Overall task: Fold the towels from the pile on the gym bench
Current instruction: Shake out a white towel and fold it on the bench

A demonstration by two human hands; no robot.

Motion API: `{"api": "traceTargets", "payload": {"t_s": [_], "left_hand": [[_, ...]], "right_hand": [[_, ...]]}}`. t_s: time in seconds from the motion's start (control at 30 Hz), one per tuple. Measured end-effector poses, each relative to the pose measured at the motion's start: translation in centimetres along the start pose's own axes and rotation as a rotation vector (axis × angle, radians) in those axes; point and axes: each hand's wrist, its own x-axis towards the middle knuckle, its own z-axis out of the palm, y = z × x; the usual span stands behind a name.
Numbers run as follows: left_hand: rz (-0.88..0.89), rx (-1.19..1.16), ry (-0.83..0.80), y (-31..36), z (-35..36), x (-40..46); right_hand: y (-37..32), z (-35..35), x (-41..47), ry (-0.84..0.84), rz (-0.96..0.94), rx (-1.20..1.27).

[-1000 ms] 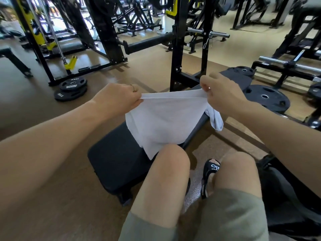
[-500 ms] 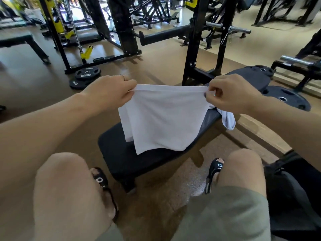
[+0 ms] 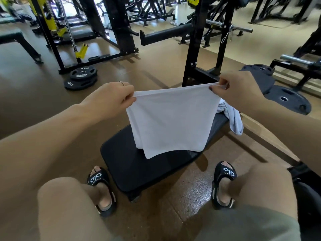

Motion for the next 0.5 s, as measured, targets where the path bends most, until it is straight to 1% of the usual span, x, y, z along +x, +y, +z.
{"api": "traceTargets", "payload": {"t_s": [0.1, 0.23, 0.3, 0.4, 0.5], "left_hand": [[-0.015, -0.095, 0.032, -0.7, -0.1, 0.4], [-0.046, -0.126, 0.107, -1.5, -0.7, 1.2], [-0.056, -0.104, 0.137, -1.5, -1.0, 1.6], [-0.045, -0.018, 0.123, -1.1, -1.3, 2.0], [-0.089, 0.008, 0.155, -0.6, -1.4, 2.4]], "right_hand": [[0.1, 0.1, 0.4, 0.031, 0.072, 0.099], [0.1, -0.3, 1.0, 0.063, 0.113, 0.122], [0.2, -0.5, 1.3, 0.063, 0.137, 0.146], [0.4, -0.7, 1.4, 0.027, 0.185, 0.219], [0.7, -0.7, 1.7, -0.010, 0.258, 0.271]]}}
